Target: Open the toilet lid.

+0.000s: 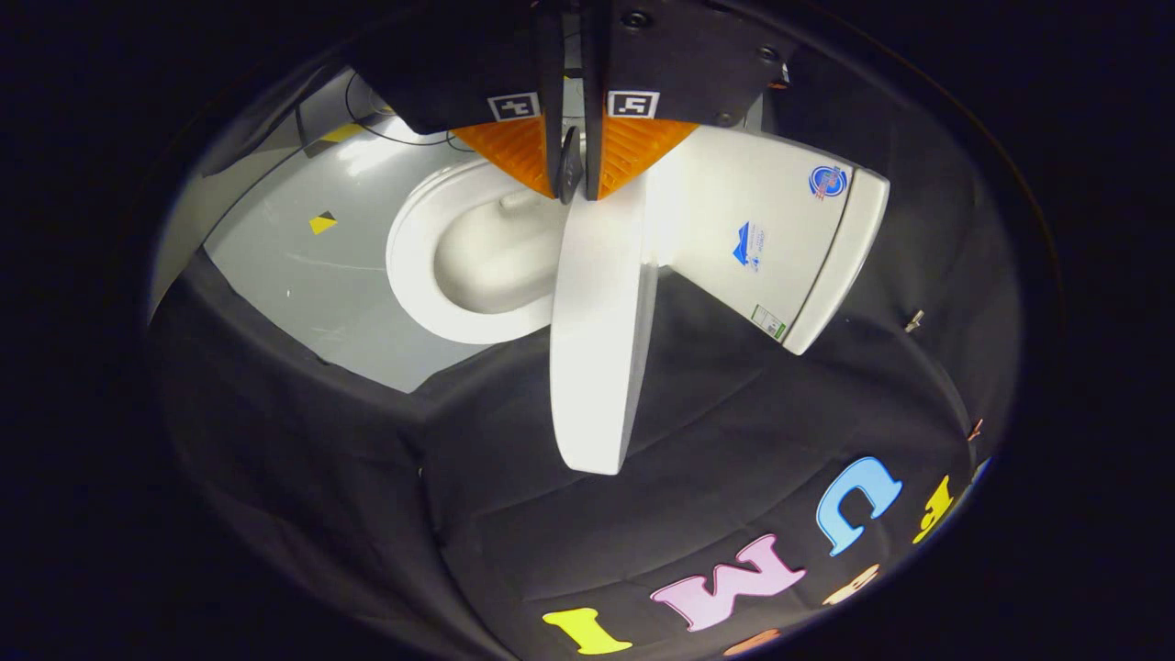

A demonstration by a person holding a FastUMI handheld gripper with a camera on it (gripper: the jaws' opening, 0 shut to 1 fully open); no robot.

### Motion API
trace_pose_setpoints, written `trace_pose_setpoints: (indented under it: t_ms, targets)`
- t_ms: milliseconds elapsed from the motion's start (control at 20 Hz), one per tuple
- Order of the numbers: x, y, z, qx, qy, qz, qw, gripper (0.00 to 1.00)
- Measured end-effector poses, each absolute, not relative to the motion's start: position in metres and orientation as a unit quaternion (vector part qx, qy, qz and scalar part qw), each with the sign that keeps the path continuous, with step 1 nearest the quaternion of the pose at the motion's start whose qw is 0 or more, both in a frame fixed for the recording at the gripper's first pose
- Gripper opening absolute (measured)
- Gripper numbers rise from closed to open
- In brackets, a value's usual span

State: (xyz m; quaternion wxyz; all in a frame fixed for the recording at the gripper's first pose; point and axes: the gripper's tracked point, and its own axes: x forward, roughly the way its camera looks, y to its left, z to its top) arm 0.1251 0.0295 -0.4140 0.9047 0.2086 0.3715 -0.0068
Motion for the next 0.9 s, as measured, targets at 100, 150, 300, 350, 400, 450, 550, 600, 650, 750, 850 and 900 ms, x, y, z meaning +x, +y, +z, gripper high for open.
trace_pose_setpoints:
  t_ms: [100,150,300,350,400,450,550,600,650,750,850,900]
  targets:
    - [0.126,0.044,-0.404,0.198,0.366,-0.004,0.909,0.12]
    - [0.127,0.052,-0.399,0.189,0.361,-0.002,0.913,0.12]
    - [0.127,0.077,-0.387,0.163,0.347,0.01,0.924,0.12]
    - [0.127,0.086,-0.382,0.159,0.343,0.015,0.926,0.12]
    - [0.127,0.094,-0.378,0.155,0.338,0.019,0.928,0.12]
    - [0.128,0.101,-0.376,0.15,0.336,0.022,0.93,0.12]
    - [0.128,0.117,-0.37,0.141,0.33,0.026,0.933,0.12]
    - [0.129,0.125,-0.368,0.135,0.326,0.029,0.935,0.12]
    - [0.129,0.132,-0.366,0.127,0.321,0.031,0.938,0.12]
    - [0.131,0.148,-0.363,0.101,0.309,0.032,0.945,0.13]
    - [0.132,0.163,-0.36,0.073,0.297,0.028,0.952,0.14]
    - [0.131,0.17,-0.358,0.06,0.29,0.025,0.955,0.14]
